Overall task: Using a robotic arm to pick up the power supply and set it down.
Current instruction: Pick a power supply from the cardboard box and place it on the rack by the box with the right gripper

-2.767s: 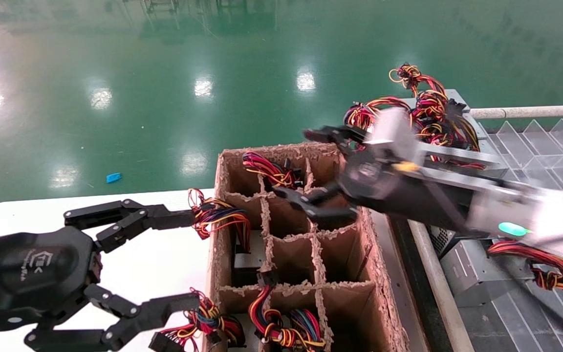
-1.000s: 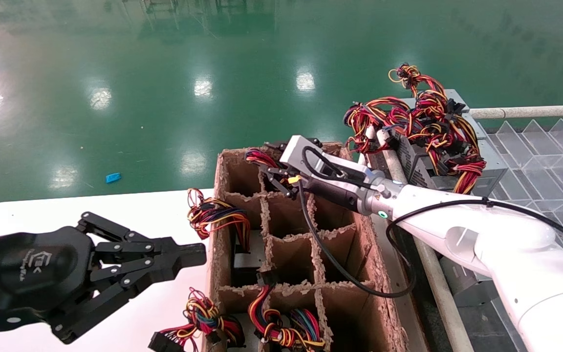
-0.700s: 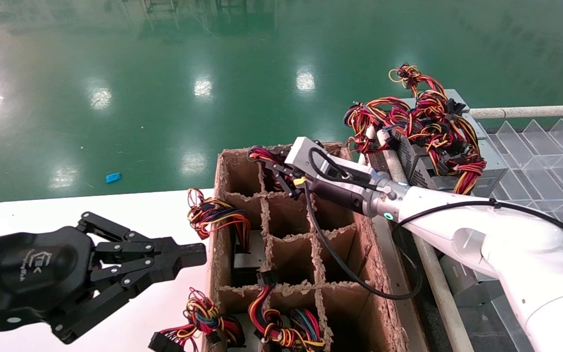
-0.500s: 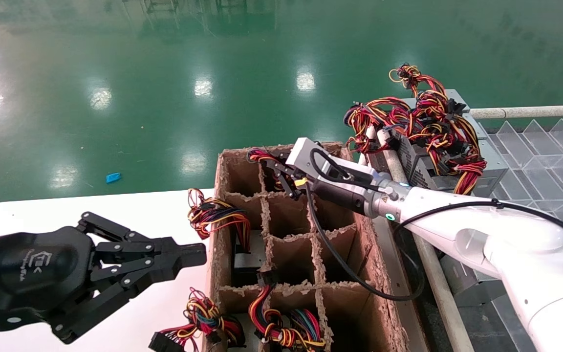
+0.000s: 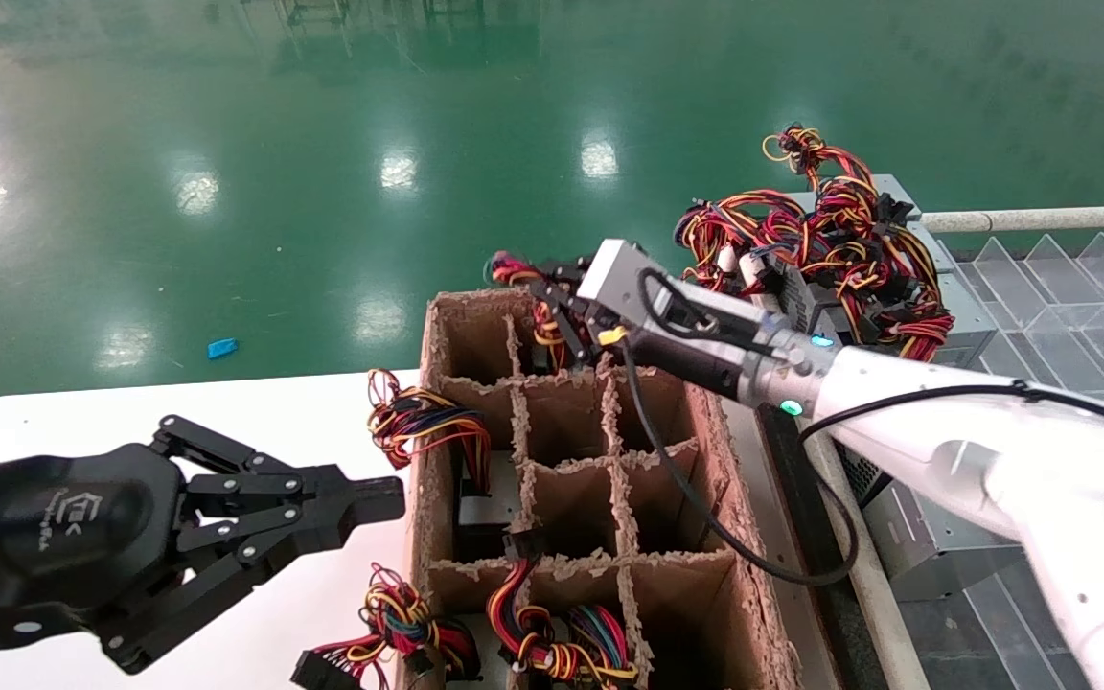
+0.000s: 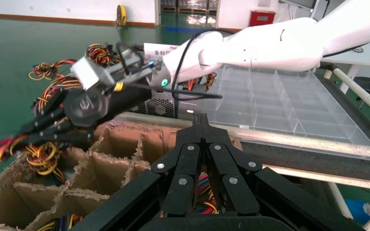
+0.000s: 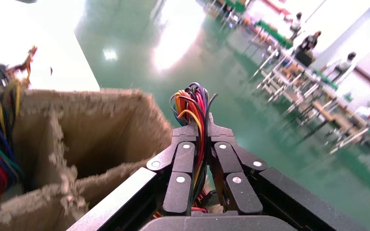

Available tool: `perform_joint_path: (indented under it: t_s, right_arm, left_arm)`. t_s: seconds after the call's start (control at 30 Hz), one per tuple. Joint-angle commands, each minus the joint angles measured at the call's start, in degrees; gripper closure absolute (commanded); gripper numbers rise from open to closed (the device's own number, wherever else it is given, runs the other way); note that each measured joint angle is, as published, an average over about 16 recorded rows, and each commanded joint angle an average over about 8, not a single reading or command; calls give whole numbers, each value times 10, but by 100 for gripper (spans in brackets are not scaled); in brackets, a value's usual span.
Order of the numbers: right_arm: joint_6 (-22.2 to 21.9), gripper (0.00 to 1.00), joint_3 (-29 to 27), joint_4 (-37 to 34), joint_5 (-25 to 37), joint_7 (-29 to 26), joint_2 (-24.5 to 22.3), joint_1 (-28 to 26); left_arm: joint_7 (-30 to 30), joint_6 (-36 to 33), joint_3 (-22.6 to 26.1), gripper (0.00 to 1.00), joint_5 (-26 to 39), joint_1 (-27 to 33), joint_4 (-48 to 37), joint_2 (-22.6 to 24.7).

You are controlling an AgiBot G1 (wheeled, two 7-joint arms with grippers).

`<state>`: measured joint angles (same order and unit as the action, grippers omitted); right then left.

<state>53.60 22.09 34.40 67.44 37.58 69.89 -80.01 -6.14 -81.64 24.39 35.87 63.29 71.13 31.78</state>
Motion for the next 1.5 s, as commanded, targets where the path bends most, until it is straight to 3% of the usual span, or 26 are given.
perform_joint_path:
  t_s: [0.03, 0.5, 0.67, 1.07, 1.5]
  right_arm:
    - [4, 100, -4, 22, -6, -1, -7, 6]
    - [-50, 100, -5, 324, 47, -120, -118, -8]
    - [-66, 100, -14, 399, 69, -139, -154, -25]
    - [-28, 100, -50, 419, 65, -95, -227, -85]
    - [-2, 100, -93, 432, 68, -122, -357, -100]
  left_arm:
    - [0, 0, 0, 100, 0, 0, 0, 0]
    - [0, 0, 0, 100, 0, 0, 0, 0]
    - [0, 0, 0, 100, 0, 0, 0, 0]
    - [0, 0, 0, 100, 0, 0, 0, 0]
    - [0, 0, 0, 100, 0, 0, 0, 0]
